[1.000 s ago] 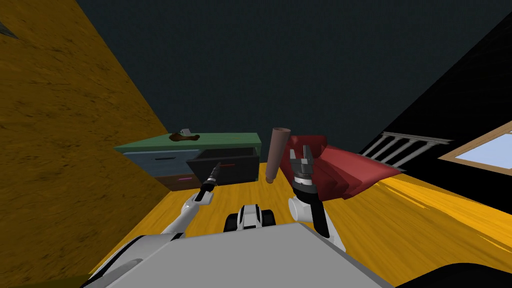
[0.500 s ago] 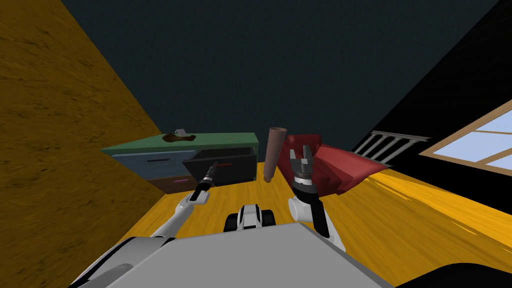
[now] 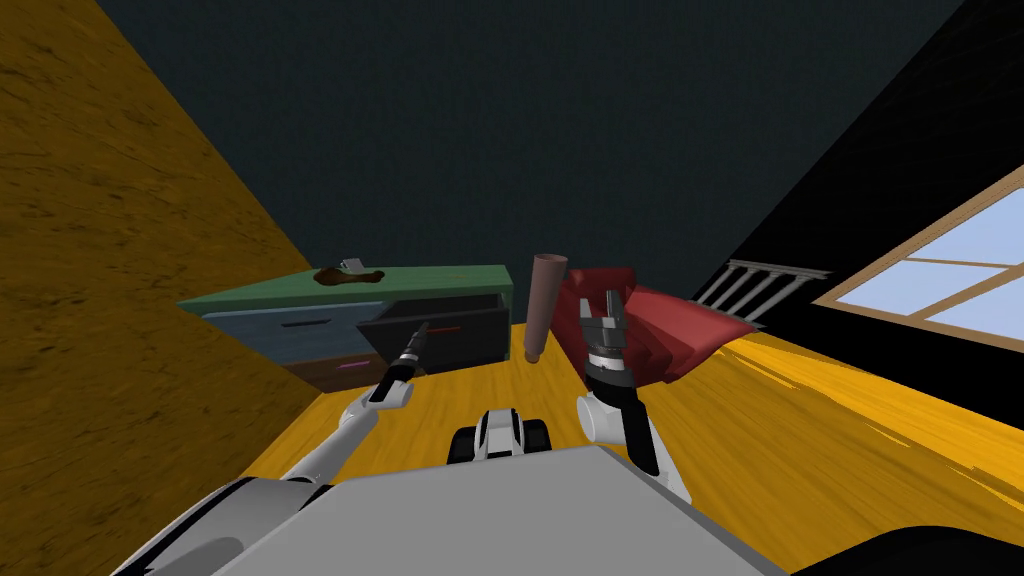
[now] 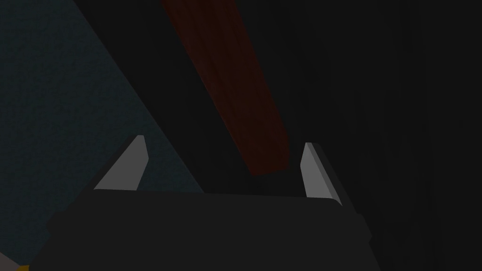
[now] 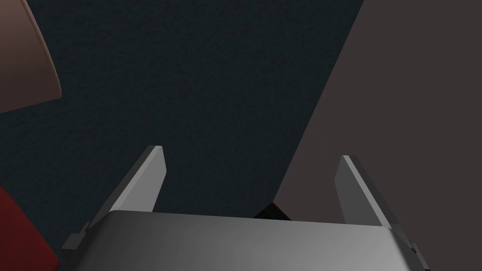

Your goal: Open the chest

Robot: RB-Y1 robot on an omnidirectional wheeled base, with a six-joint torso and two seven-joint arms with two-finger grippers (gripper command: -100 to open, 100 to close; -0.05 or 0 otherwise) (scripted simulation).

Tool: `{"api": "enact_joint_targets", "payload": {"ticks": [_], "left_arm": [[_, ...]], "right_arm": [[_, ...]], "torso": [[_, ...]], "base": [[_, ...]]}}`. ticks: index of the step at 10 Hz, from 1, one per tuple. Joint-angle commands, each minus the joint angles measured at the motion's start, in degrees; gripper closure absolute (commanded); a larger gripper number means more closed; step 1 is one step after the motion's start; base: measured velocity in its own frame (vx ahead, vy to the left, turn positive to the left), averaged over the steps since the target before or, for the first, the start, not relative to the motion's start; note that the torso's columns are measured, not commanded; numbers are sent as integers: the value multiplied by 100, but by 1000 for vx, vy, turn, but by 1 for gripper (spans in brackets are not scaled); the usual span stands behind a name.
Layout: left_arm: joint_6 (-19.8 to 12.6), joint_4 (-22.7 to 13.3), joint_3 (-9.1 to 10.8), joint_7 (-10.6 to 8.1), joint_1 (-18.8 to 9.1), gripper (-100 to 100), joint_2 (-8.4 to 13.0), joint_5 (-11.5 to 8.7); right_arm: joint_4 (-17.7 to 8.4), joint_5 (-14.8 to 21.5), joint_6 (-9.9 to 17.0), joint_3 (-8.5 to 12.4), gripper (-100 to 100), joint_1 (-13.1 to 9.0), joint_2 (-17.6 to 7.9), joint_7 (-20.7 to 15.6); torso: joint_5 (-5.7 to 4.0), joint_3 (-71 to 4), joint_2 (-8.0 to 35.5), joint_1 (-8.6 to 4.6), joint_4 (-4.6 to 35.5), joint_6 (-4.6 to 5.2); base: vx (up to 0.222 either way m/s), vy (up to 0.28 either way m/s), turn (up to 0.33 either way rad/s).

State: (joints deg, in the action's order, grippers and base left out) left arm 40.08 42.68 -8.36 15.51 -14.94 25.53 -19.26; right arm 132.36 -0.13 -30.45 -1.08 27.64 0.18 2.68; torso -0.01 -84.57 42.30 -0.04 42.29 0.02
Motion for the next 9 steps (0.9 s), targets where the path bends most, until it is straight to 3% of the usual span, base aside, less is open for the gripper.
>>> {"api": "enact_joint_targets", "payload": {"ticks": [1, 2, 4, 5, 7, 8, 9], "left_arm": [[-60, 143, -105, 99, 59, -100, 112, -438], [-110, 281, -349, 251, 112, -100, 361, -621], [-110, 281, -349, 251, 112, -100, 361, -947], [-160, 419, -594, 403, 164, -100, 609, -1138], [-160, 419, -594, 403, 164, -100, 609, -1455], [-209, 556, -838, 554, 216, -100, 858, -1647], [-209, 556, -838, 554, 216, -100, 858, -1823]], "right_arm": [[0, 0, 0, 0, 0, 0, 0, 0], [0, 0, 0, 1, 0, 1, 0, 0], [0, 0, 0, 0, 0, 1, 0, 0], [0, 0, 0, 1, 0, 1, 0, 0], [0, 0, 0, 0, 0, 1, 0, 0], [0, 0, 0, 1, 0, 1, 0, 0], [0, 0, 0, 0, 0, 0, 0, 0]], "torso": [[0, 1, 1, 2, 0, -4], [2, -1, -3, 9, -1, -4], [1, 0, 0, 4, 0, -3], [-2, 2, 2, 5, 4, -6], [-5, 4, 6, -8, 7, 3], [-6, 4, 6, -3, 7, -2], [-8, 6, 11, -10, 12, 7]], "base": [[-9, -12, 13], [-15, -24, -108], [-14, -16, -31], [-18, -25, -93], [-14, -18, -31], [-20, -24, -99], [-18, -21, -62]]}}
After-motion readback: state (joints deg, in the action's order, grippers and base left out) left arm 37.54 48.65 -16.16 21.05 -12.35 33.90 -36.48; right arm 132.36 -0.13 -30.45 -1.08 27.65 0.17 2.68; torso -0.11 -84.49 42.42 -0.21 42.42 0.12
